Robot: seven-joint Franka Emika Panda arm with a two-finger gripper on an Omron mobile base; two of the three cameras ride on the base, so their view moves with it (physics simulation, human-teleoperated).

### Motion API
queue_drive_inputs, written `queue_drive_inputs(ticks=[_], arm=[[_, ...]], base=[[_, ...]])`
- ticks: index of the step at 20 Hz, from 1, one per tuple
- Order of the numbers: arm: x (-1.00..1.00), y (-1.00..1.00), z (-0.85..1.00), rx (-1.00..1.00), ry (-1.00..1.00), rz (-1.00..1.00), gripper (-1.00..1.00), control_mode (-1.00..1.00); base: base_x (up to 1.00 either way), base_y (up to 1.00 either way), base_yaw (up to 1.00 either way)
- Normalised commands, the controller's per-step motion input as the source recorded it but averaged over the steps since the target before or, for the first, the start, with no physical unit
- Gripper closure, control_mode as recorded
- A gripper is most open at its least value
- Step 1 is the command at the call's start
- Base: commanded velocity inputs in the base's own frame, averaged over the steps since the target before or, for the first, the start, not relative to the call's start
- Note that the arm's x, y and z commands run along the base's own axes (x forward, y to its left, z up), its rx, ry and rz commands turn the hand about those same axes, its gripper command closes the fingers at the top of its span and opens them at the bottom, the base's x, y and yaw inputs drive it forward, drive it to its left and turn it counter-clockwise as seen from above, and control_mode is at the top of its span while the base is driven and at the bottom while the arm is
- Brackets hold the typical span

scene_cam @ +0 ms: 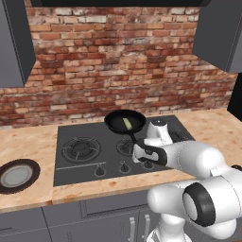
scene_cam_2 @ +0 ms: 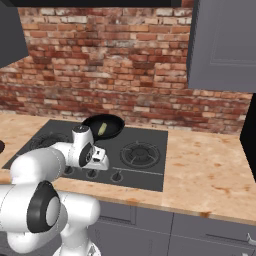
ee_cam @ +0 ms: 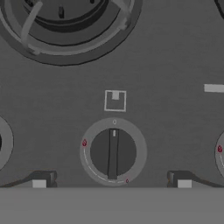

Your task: Pick up the butter stick and place it in the pan. Then turn on the burner for the pan.

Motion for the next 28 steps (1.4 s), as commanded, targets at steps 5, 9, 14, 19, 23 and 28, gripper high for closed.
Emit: queue_drive_inputs(ticks=[5, 9, 14, 19, 23, 28], arm=[[0.00, 0.00, -0.10, 0.00, 0.00, 0.00, -1.00, -1.00], [0.00, 0.00, -0.14, 0.00, 0.00, 0.00, -1.00, -1.00], [0.00, 0.00, -0.12, 0.00, 0.00, 0.00, -1.00, -1.00], [0.00, 0.00, -0.08, 0.00, 0.00, 0.00, -1.00, -1.00], [0.00, 0.00, -0.12, 0.00, 0.00, 0.00, -1.00, -1.00], [0.00, 0.00, -0.15, 0.00, 0.00, 0.00, -1.00, -1.00]], base=[[0.00, 0.00, 0.00], [0.00, 0.00, 0.00], [0.00, 0.00, 0.00], [0.00, 0.00, 0.00], [0.00, 0.00, 0.00], [0.00, 0.00, 0.00]])
